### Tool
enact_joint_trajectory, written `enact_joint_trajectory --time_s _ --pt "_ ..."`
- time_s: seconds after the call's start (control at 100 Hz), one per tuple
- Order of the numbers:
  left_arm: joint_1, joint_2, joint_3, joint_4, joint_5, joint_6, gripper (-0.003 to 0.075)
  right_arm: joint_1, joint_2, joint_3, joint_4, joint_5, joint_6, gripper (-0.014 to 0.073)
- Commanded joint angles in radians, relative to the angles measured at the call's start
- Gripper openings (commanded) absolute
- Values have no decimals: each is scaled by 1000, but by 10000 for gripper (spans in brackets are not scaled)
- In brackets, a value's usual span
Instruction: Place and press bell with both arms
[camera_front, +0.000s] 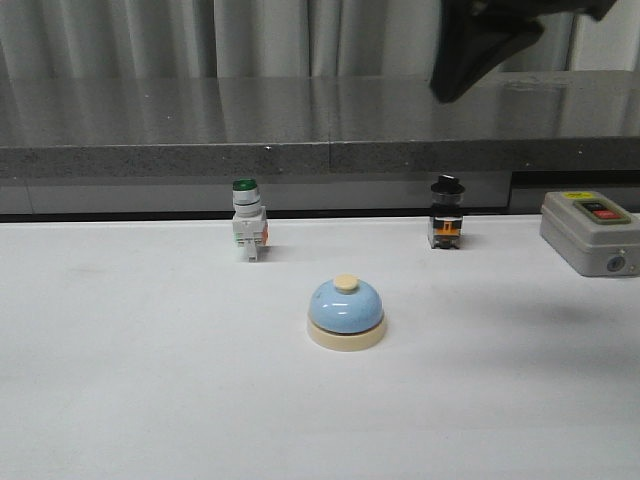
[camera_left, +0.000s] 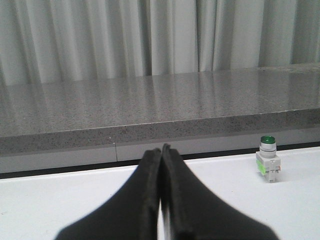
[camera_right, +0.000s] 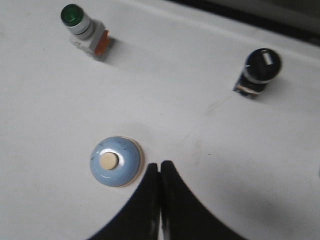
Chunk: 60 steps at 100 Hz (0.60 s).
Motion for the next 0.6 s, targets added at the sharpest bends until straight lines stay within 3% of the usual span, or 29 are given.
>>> enact_joint_trajectory --time_s 0.0,0.29,0.59 --pt "2 -29 42 -8 -82 -9 -20 -35 -107 14 -27 -26 -4 -60" --pt "2 -29 42 -8 -82 -9 -20 -167 -403 254 -37 -75 -4 -60" --pt "2 -29 42 -8 -82 -9 -20 -188 -776 501 -45 -186 -4 -60"
